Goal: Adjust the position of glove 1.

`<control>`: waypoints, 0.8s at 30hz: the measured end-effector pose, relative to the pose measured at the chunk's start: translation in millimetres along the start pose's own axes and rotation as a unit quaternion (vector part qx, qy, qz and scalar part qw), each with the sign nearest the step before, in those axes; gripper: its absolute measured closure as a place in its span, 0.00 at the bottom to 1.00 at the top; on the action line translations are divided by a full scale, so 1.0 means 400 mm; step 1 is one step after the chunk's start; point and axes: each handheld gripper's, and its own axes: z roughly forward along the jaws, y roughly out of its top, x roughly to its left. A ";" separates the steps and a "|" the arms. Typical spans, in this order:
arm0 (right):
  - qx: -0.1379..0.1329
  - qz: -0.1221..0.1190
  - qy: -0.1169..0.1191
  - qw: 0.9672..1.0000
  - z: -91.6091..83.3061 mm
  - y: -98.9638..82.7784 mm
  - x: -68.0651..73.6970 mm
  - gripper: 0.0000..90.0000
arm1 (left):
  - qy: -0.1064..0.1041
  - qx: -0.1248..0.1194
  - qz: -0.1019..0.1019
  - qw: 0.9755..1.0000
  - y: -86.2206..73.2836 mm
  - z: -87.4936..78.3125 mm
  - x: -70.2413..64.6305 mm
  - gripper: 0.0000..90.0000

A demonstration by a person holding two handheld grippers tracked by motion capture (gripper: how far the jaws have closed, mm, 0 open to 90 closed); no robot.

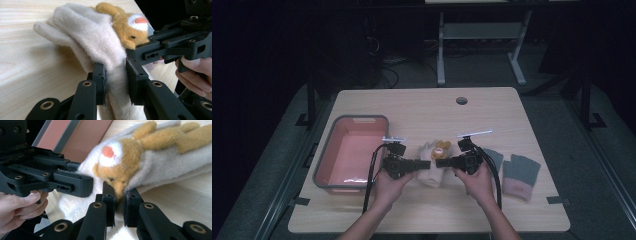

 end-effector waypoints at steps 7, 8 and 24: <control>-0.004 -0.007 0.004 1.000 -0.009 0.026 0.023 0.91 | -0.005 -0.011 0.002 1.000 0.021 -0.028 -0.002 0.79; -0.006 -0.006 0.007 1.000 -0.009 0.030 0.027 0.91 | -0.006 -0.013 0.001 1.000 0.025 -0.033 -0.002 0.79; 0.005 -0.020 0.010 1.000 0.009 0.090 0.067 0.91 | 0.010 -0.012 0.008 1.000 0.053 -0.070 0.012 0.81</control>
